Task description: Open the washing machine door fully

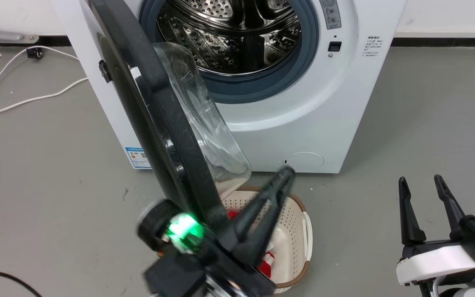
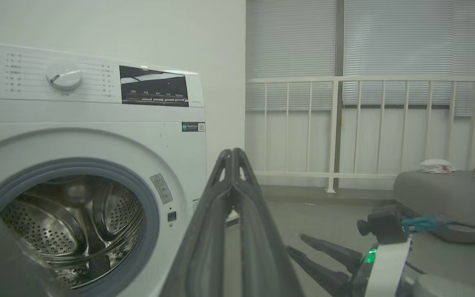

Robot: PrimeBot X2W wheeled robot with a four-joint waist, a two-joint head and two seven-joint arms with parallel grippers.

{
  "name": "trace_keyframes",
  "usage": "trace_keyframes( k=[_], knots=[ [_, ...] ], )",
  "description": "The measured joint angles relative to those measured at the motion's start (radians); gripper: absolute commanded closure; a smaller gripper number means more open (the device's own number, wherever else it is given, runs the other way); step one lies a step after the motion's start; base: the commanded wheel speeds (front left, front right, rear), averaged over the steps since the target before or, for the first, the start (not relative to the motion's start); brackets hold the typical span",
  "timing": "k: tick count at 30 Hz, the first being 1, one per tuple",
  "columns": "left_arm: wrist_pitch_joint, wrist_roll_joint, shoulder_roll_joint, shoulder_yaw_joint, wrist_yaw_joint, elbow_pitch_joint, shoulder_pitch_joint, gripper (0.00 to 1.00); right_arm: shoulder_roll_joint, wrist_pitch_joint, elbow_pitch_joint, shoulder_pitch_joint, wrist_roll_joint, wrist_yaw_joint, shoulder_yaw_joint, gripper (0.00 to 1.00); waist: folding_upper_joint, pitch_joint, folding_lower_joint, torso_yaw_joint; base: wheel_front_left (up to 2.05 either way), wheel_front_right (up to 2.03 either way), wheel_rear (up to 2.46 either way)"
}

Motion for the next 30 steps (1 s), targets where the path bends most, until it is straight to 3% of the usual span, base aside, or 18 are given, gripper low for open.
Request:
trace_keyframes(
  k=[6,12,22,30],
  knots=[
    [0.135,-0.046,0.022,-0.073,0.005,0.077,0.075,1.0,0.0,0.003,0.001,0.0,0.007,0.0,0.003,0.0,0.0,0.001,0.0,0.002,0.0,0.0,0.0],
    [0.191,-0.027,0.049,-0.066,0.054,0.145,0.13,1.0,0.0,0.004,0.005,0.0,0.012,0.0,0.009,0.0,0.0,0.002,0.0,0.002,0.0,0.0,0.0],
    [0.111,-0.007,0.028,-0.023,0.113,0.279,0.119,1.0,0.0,0.01,0.015,0.0,0.021,0.0,0.019,0.0,0.0,0.009,0.0,0.001,0.0,0.0,0.0],
    [0.062,-0.007,0.024,-0.009,0.128,0.345,0.103,1.0,0.0,0.012,0.019,-0.001,0.027,0.0,0.026,0.0,0.0,0.011,0.0,-0.011,0.0,0.0,0.0]
  ],
)
